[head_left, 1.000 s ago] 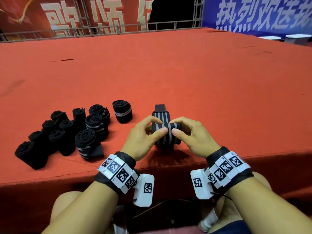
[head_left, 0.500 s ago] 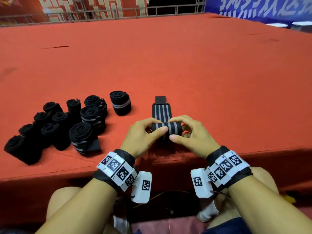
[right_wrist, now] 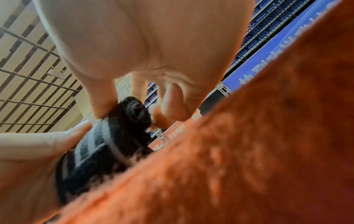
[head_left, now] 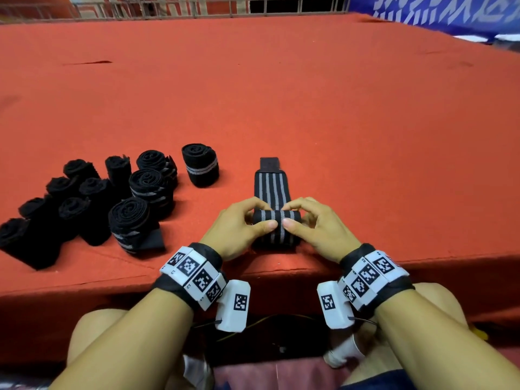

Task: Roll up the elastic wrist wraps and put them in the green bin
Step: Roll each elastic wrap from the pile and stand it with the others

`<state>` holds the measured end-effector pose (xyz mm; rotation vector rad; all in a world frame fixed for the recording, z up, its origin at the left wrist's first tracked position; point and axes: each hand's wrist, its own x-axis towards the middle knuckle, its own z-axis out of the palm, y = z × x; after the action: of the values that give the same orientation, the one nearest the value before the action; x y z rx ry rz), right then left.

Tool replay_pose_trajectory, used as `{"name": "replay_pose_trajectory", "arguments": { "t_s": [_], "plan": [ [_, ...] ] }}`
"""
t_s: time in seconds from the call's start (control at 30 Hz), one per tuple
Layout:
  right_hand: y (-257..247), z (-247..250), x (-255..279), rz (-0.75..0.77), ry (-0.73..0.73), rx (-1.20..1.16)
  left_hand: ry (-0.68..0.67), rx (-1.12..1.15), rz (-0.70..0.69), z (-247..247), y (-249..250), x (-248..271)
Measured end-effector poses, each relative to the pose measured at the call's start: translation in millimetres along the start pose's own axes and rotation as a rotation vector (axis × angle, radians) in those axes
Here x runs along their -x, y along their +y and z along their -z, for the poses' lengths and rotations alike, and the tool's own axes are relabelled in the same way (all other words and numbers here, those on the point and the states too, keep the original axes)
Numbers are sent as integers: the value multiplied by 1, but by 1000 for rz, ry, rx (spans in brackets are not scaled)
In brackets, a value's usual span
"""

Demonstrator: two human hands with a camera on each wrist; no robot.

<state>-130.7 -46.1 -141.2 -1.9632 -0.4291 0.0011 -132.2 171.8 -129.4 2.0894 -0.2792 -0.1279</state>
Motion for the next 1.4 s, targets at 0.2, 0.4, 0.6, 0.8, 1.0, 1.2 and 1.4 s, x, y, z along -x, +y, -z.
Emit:
{"name": "replay_pose_trajectory", "arguments": {
  "t_s": [0.2,0.4,0.6,0.8,1.0,1.2,1.4],
  "plan": [
    [14,-8,-1,16,-86,-36,18,-21,53,-5,-14,-5],
    [20,-11,-2,-52,-10,-81,50,-61,29,-17,-18,4],
    [16,-15,-4,-49,1,-32,48,28,-119,-13,-24,10],
    [14,-10,3,-9,22,-71,75,46,-35,-17,-24,7],
    [16,-10,4,-20,-22,-167,133,-86,-2,-23,-19,6],
    [18,-12,-2,-42,40,-81,74,-37,-134,-19,-21,12],
    [14,-12,2,-20,30,-68,106,5,-42,-19,-24,8]
  ]
}}
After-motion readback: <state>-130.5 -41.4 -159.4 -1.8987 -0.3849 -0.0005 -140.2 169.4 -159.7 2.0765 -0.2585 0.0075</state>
